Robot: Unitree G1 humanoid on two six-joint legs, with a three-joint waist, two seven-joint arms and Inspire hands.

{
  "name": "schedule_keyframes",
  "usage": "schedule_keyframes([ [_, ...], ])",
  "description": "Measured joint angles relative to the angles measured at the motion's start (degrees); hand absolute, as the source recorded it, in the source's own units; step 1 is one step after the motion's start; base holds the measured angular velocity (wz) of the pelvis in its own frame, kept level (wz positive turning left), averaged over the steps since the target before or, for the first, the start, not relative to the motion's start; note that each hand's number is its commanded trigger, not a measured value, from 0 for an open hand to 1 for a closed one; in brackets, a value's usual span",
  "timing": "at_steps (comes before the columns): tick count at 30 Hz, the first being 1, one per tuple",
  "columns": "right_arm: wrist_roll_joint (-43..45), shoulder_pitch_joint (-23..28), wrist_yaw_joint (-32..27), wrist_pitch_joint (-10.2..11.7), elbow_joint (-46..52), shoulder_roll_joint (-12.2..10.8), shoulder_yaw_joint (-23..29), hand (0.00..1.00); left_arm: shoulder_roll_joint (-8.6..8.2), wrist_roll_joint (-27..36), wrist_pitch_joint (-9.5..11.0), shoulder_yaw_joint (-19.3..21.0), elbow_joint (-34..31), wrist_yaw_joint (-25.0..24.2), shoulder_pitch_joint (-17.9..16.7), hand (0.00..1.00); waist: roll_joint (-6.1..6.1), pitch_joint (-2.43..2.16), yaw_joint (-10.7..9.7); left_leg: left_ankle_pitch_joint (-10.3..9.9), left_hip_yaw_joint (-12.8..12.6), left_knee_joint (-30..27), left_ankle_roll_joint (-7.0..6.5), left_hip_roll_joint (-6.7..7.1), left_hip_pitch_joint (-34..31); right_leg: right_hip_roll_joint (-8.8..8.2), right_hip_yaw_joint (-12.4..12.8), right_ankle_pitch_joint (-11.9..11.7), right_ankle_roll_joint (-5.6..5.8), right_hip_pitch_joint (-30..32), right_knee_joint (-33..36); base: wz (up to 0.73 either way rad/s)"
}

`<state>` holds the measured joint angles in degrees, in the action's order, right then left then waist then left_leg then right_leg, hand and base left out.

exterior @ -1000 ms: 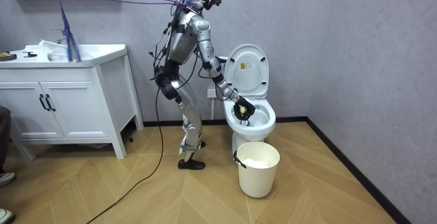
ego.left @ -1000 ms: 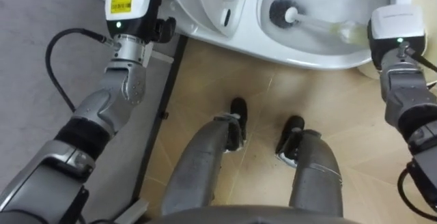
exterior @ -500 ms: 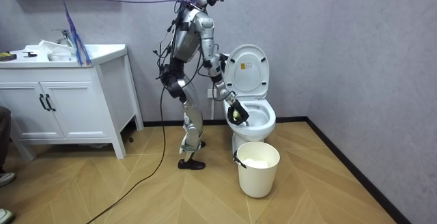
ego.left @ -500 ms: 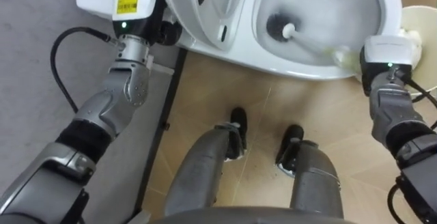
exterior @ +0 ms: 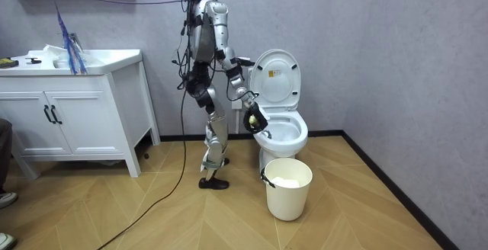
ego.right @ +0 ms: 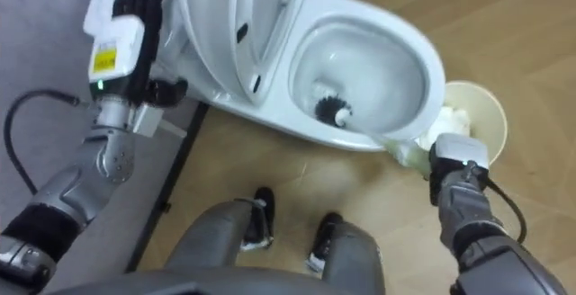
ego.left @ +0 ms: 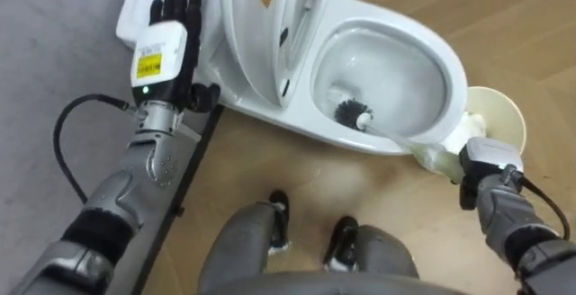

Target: Brush toilet

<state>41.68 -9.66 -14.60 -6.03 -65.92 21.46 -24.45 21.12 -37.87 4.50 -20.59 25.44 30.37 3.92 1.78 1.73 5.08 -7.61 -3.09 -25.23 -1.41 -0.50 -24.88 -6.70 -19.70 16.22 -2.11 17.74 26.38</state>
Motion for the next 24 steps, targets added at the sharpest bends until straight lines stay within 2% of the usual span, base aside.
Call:
schedule_keyframes([
  [2, -0.09, 2.47, 1.61, 0.38, 2.01, -0.45, 1.93, 1.00, 0.04, 0.00, -0.13, 2.75, -2.69, -1.01, -3.80, 0.00, -0.87, -0.67, 0.20, -0.16, 0.15, 2.79, 0.19, 0.28, 2.42, -0.03, -0.19, -0.08, 0.17, -1.41, -0.76, 0.03],
  [7, 0.68, 8.09, 5.27, 1.17, 6.19, -1.44, 4.08, 1.00, -0.37, 0.16, -0.31, 5.69, -6.60, -2.70, -12.97, 0.00, -2.15, -1.55, 0.09, -0.29, 0.22, 6.06, 0.40, 0.38, 9.50, 0.85, -0.89, -0.63, 0.68, -9.31, -5.67, 0.03],
  [11, 1.39, 12.81, 6.58, 1.15, 9.96, -1.61, 5.43, 1.00, -2.23, 0.22, -0.43, 7.70, -6.93, -4.81, -17.42, 0.00, -2.85, -1.67, 0.15, -0.46, 0.71, 7.15, 0.60, 0.65, 13.46, 1.03, -1.93, -0.75, 0.89, -14.22, -8.45, 0.09],
  [14, 2.12, 17.57, 8.05, 1.74, 13.02, -2.51, 8.92, 1.00, -3.68, 0.16, -0.39, 9.31, -6.92, -6.23, -21.65, 0.00, -3.46, -1.76, 0.03, -0.45, 1.95, 8.09, 0.61, 1.30, 16.37, 1.09, -3.16, -0.78, 1.23, -18.02, -10.93, 0.16],
  [19, 1.95, 20.07, 10.27, 1.85, 13.23, -4.35, 12.47, 1.00, -4.78, 0.30, -0.34, 12.54, -5.96, -6.70, -27.41, 0.00, -4.15, -1.80, 0.17, -0.69, 1.93, 10.48, 0.99, 1.42, 20.43, 1.61, -2.73, -0.83, 1.49, -21.97, -13.53, -0.02],
  [20, 1.85, 20.47, 10.30, 1.85, 13.31, -4.58, 12.83, 1.00, -4.88, 0.32, -0.36, 12.98, -5.69, -7.06, -27.85, 0.00, -4.22, -1.81, 0.12, -0.70, 1.94, 10.78, 1.00, 1.42, 20.92, 1.72, -2.63, -0.88, 1.55, -22.45, -13.98, 0.00],
  [21, 1.71, 21.09, 10.36, 1.90, 13.49, -5.20, 13.85, 1.00, -5.03, 0.53, -0.37, 13.96, -5.20, -7.55, -28.72, 0.00, -4.77, -1.60, 0.18, -0.71, 1.94, 10.94, 1.01, 1.45, 21.44, 1.79, -2.57, -0.88, 1.55, -23.02, -14.36, -0.04],
  [23, 1.45, 21.28, 10.42, 1.69, 13.38, -6.06, 15.13, 1.00, -5.81, 1.87, -0.41, 15.62, -2.35, -8.04, -28.64, 0.00, -4.76, -1.63, 0.22, -0.71, 1.90, 11.10, 1.01, 1.44, 21.93, 1.86, -2.31, -0.88, 1.54, -23.49, -14.65, -0.08],
  [24, 1.25, 21.33, 10.42, 1.73, 13.17, -6.18, 15.42, 1.00, -6.73, 2.57, -0.56, 16.68, 1.74, -8.13, -28.37, 0.00, -4.76, -1.61, 0.32, -0.71, 1.85, 11.91, 1.01, 1.43, 22.88, 1.87, -1.92, -0.88, 1.53, -23.83, -14.66, -0.22],
])
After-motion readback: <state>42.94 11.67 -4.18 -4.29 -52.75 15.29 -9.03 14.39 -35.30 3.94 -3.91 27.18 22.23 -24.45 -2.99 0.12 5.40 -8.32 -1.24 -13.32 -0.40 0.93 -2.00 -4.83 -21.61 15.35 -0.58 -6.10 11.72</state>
